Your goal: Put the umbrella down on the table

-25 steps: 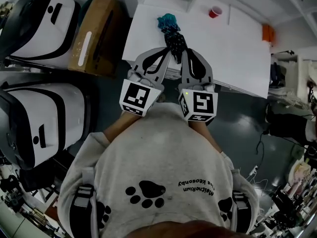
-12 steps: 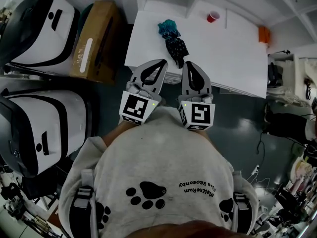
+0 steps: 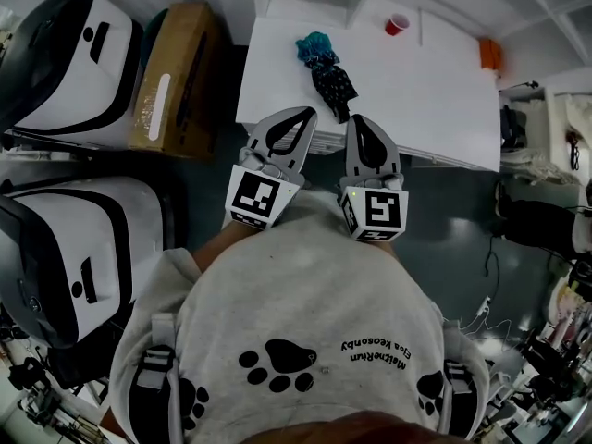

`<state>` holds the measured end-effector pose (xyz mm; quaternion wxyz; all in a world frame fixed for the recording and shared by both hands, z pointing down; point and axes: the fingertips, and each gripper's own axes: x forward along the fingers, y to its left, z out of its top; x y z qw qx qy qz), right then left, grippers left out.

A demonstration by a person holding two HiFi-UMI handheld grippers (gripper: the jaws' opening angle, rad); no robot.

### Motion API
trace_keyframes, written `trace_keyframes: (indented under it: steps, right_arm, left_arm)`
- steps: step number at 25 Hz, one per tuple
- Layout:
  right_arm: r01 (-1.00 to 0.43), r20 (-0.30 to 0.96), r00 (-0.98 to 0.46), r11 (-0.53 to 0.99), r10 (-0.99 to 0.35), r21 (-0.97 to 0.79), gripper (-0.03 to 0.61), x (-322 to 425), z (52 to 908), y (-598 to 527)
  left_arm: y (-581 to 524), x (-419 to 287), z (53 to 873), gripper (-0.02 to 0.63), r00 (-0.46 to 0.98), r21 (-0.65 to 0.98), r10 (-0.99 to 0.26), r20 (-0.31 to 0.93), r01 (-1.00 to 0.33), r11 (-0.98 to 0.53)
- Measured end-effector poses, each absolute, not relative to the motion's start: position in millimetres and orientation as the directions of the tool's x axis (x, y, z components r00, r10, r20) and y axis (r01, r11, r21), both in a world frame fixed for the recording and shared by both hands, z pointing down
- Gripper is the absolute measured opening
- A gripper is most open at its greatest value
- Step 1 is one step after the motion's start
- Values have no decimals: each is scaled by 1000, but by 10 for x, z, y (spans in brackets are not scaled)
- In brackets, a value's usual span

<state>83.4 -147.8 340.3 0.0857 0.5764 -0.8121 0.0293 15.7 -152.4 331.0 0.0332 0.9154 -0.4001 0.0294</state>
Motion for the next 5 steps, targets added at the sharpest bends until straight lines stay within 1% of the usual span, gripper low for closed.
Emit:
trace_keyframes:
  steps: [5]
  right_arm:
    - [-942, 173, -319, 332, -932, 52, 32, 711, 3425, -1453]
  left_arm:
    - [-1535, 60, 3360, 18, 693, 45, -716, 85, -720, -692]
